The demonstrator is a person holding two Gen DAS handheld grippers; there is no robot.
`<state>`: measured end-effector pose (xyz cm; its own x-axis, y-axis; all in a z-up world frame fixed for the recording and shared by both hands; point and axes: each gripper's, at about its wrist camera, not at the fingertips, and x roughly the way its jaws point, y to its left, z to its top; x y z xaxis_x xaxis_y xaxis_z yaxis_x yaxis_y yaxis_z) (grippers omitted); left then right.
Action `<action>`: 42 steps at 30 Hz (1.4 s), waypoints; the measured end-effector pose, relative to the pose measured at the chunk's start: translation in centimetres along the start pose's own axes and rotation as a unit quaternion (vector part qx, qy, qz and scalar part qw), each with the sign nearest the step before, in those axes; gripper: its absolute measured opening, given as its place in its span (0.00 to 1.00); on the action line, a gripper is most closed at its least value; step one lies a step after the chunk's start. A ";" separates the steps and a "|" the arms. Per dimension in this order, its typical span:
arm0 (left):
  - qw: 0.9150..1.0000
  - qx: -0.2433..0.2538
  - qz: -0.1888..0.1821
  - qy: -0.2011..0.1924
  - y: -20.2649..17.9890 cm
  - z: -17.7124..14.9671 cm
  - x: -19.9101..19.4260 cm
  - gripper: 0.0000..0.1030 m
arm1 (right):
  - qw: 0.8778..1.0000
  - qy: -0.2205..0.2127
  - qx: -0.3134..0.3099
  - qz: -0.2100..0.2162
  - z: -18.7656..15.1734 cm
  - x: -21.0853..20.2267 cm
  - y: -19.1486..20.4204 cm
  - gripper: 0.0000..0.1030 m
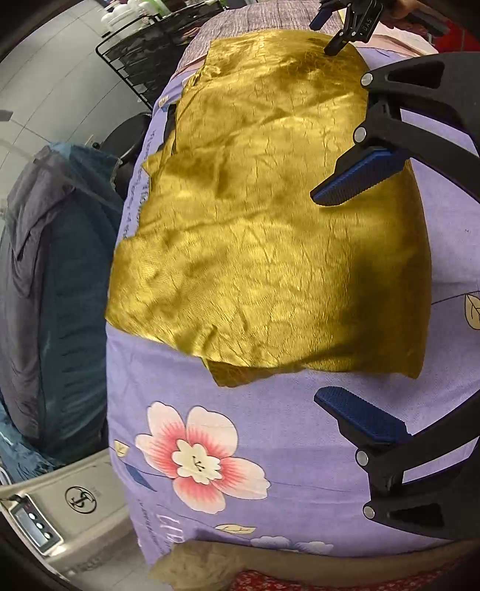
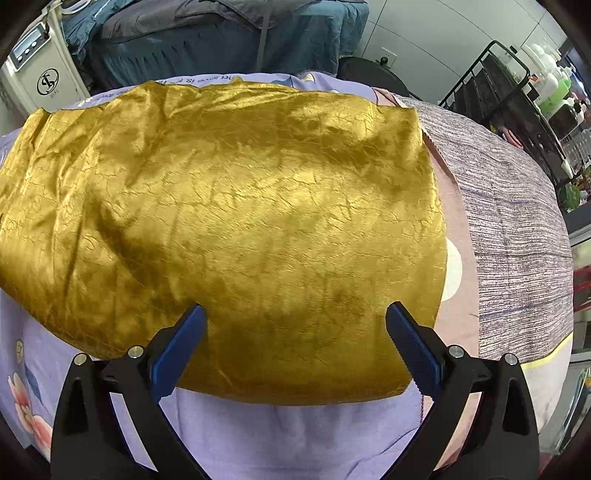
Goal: Fold large clothes
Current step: 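Grasp the folded jacket edge with both tools and lift it up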
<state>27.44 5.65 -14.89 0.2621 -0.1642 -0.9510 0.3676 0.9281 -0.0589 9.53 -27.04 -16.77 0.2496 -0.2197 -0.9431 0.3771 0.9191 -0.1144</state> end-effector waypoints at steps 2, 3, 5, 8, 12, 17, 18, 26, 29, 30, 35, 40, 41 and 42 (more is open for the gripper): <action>1.000 0.000 0.001 0.006 0.3 0.0 0.6 0.94 | 1.000 0.003 0.010 0.021 -0.5 -0.1 -0.9 0.94; 1.000 0.001 0.001 0.010 0.4 0.0 0.9 0.94 | 0.999 0.004 0.020 0.034 -0.6 0.1 -1.7 0.94; 1.000 0.002 -0.002 0.015 0.6 0.2 1.5 0.94 | 0.998 0.005 0.046 0.051 -0.8 0.3 -3.4 0.94; 1.000 -0.004 -0.013 0.026 0.9 0.5 2.2 0.94 | 0.989 0.009 0.107 0.100 -1.4 0.9 -7.2 0.94; 0.998 -0.033 -0.041 0.043 1.8 1.0 3.5 0.94 | 0.951 0.021 0.215 0.221 -2.9 2.7 -12.7 0.94; 0.993 -0.065 -0.075 0.058 3.0 1.4 5.0 0.95 | 0.903 0.027 0.292 0.315 -4.9 5.2 -16.9 0.94; 0.993 -0.068 -0.080 0.060 3.1 1.4 5.3 0.95 | 0.897 0.028 0.298 0.326 -5.2 5.6 -17.4 0.94; 0.980 -0.112 -0.142 0.083 4.6 0.9 7.4 0.95 | 0.874 0.039 0.285 0.390 -4.7 9.0 -18.2 0.92; 0.977 -0.118 -0.154 0.087 4.8 1.1 7.9 0.95 | 0.860 0.031 0.279 0.426 -3.6 9.7 -18.1 0.89; 0.977 -0.116 -0.157 0.086 4.7 1.2 8.0 0.95 | 0.854 0.034 0.277 0.438 -3.1 10.2 -17.9 0.86; 0.977 -0.102 -0.164 0.086 4.1 2.3 8.6 0.95 | 0.856 0.040 0.257 0.447 -0.3 11.5 -17.0 0.85; 0.975 -0.088 -0.181 0.091 3.8 3.3 9.0 0.91 | 0.852 0.055 0.245 0.459 1.2 12.1 -15.3 0.71; 0.975 -0.086 -0.185 0.091 3.8 3.3 9.1 0.88 | 0.854 0.056 0.243 0.457 1.5 12.1 -15.0 0.71; 0.974 -0.087 -0.189 0.091 3.9 3.4 9.1 0.85 | 0.854 0.055 0.243 0.457 1.9 12.3 -14.7 0.71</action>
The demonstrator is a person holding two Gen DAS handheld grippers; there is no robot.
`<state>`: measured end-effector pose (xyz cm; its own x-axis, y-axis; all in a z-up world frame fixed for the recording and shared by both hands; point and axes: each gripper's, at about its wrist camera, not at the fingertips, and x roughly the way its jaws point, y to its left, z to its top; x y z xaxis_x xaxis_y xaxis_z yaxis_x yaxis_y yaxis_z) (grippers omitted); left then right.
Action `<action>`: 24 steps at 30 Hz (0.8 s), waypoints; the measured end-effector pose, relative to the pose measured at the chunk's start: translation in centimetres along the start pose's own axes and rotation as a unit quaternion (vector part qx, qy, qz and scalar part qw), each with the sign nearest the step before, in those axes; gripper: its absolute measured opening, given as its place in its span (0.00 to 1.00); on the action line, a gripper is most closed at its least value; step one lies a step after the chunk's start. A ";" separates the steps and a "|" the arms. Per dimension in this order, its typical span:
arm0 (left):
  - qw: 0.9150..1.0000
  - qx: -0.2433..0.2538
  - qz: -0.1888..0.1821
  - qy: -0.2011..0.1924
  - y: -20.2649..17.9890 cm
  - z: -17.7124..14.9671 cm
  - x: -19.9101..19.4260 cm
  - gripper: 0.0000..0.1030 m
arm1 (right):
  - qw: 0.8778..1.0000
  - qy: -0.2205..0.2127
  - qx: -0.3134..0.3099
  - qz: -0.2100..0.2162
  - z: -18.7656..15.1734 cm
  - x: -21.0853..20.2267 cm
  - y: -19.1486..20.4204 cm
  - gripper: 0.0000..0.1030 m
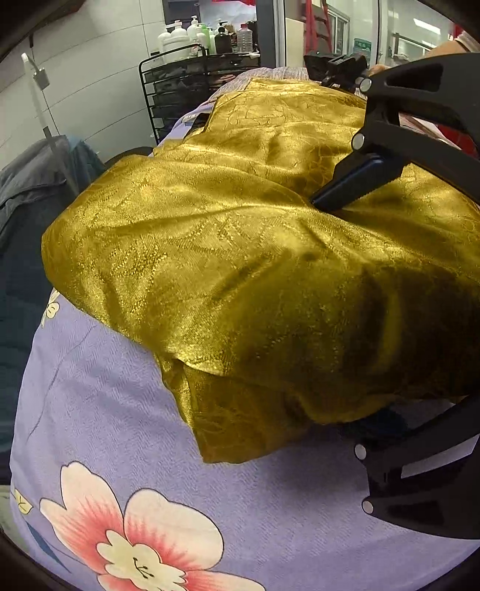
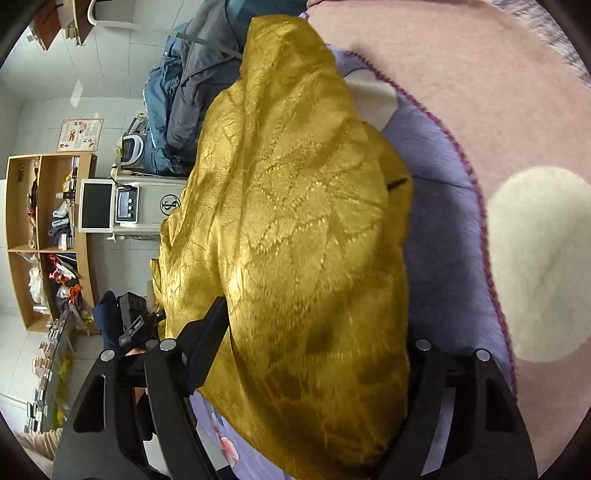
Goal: Fold large clothes
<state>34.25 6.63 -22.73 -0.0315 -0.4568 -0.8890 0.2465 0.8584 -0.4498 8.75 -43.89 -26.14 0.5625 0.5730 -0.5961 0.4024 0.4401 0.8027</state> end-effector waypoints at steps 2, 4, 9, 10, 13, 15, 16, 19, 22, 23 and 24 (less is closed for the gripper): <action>1.000 -0.004 -0.011 -0.002 0.2 0.0 -0.1 0.74 | 1.000 -0.001 -0.002 -0.001 0.1 0.5 0.3 0.65; 1.000 -0.006 -0.029 -0.001 -0.2 0.0 0.0 0.58 | 1.000 0.005 -0.003 -0.010 0.0 1.2 0.8 0.49; 1.000 0.018 -0.020 -0.006 -2.2 -0.3 0.2 0.35 | 1.000 -0.001 -0.014 -0.017 -1.0 1.1 2.1 0.25; 1.000 0.020 -0.020 -0.007 -2.6 -0.3 0.1 0.33 | 1.000 -0.005 -0.012 -0.020 -1.3 0.9 2.3 0.23; 0.999 0.038 -0.023 -0.016 -4.5 -0.3 -0.6 0.23 | 1.000 -0.019 0.000 -0.017 -2.5 -0.1 2.8 0.19; 0.998 0.053 -0.032 -0.025 -5.6 -0.5 -1.7 0.19 | 1.000 -0.028 0.005 -0.005 -3.9 -1.2 3.4 0.18; 0.997 0.059 -0.039 -0.031 -6.3 -0.8 -2.3 0.17 | 1.000 -0.030 0.007 0.000 -4.5 -1.6 3.5 0.17; 0.993 0.086 -0.064 -0.052 -9.0 -2.7 -4.7 0.15 | 0.999 -0.032 0.009 0.016 -7.5 -3.3 4.4 0.17; 0.988 0.122 -0.074 -0.052 -12.2 -5.2 -6.2 0.14 | 0.999 -0.031 0.018 0.014 -11.3 -5.3 5.1 0.17; 0.987 0.134 -0.075 -0.050 -13.2 -5.8 -6.4 0.13 | 0.999 -0.031 0.021 0.011 -12.4 -5.9 5.3 0.17; 0.985 0.147 -0.079 -0.047 -14.3 -6.6 -6.7 0.13 | 0.999 -0.031 0.027 0.008 -13.6 -6.6 5.4 0.17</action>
<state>24.51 -1.05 -10.85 -0.0059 -0.6110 -0.7916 0.5167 0.6759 -0.5255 -2.61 -35.85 -18.11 0.6122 0.5345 -0.5827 0.4305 0.3928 0.8126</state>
